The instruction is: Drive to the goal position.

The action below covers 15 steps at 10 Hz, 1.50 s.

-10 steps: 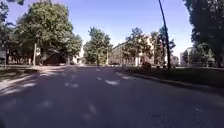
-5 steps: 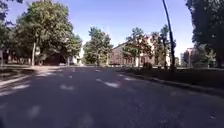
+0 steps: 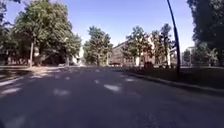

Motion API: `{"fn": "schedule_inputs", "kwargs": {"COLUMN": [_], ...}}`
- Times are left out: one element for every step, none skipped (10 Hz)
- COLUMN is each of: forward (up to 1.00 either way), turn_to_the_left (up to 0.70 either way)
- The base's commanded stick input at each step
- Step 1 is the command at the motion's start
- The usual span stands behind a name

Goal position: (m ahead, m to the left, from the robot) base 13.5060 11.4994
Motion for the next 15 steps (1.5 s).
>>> {"fn": "schedule_inputs", "kwargs": {"forward": [0.7, 0.7, 0.7, 0.7, 0.7, 0.7, 0.7, 0.7, 0.7, 0.7, 0.7, 0.7, 0.7, 0.7, 0.7], "turn_to_the_left": [0.0, 0.0, 0.0, 0.0, 0.0, 0.0, 0.0, 0.0, 0.0, 0.0, 0.0, 0.0, 0.0, 0.0, 0.0]}}
